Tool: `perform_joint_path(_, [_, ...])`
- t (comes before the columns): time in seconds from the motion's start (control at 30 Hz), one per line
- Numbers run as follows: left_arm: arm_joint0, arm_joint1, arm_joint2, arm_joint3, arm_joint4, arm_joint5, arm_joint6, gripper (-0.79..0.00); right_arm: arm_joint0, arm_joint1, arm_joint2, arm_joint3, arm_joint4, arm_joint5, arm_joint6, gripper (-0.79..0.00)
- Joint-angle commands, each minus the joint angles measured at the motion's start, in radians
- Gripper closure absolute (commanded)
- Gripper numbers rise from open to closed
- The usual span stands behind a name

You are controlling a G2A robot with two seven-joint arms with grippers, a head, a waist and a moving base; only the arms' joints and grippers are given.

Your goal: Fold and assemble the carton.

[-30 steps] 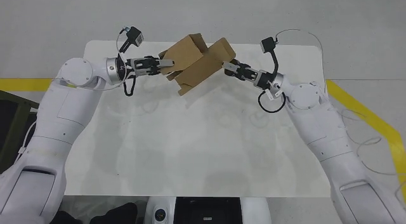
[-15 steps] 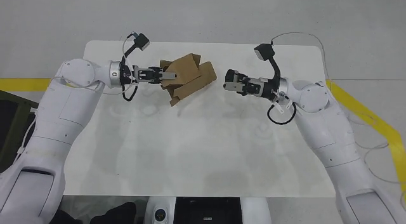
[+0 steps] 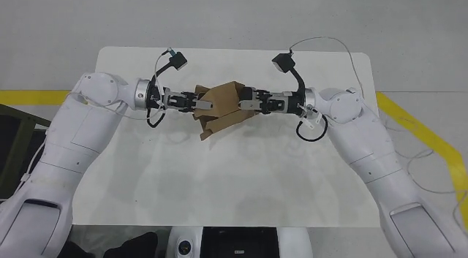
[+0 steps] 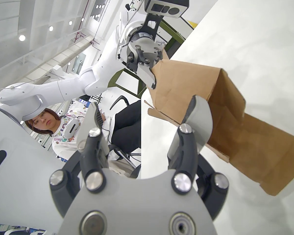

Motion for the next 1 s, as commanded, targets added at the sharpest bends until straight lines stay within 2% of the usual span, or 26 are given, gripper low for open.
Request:
perform_joint_path(0.0, [0.002, 0.006, 0.001, -0.002, -0.018, 0.001, -0.001, 0.0, 0.011, -0.003, -0.008, 0.02, -0.014, 0.005, -0.004, -0.628])
perform_joint_path(0.33, [0.003, 0.027, 0.022, -0.002, -0.061, 0.004, -0.004, 0.0, 0.032, -0.021, -0.052, 0.061, 0.015, 0.009, -0.003, -0.594])
perform_joint_path(0.53, [-0.006, 0.032, 0.045, -0.003, -0.067, -0.003, 0.003, 0.0, 0.048, -0.039, -0.085, 0.103, 0.067, -0.003, 0.014, -0.526])
perform_joint_path(0.83, [-0.015, 0.043, 0.073, -0.011, -0.076, -0.011, 0.011, 0.0, 0.066, -0.049, -0.09, 0.164, 0.089, 0.006, 0.014, -0.511])
perform_joint_path(0.93, [-0.016, 0.048, 0.08, -0.017, -0.084, -0.011, 0.011, 0.0, 0.068, -0.055, -0.101, 0.169, 0.098, 0.011, 0.027, -0.465])
perform_joint_path(0.97, [-0.016, 0.049, 0.082, -0.018, -0.086, -0.012, 0.012, 0.0, 0.07, -0.057, -0.105, 0.171, 0.102, 0.012, 0.033, -0.416])
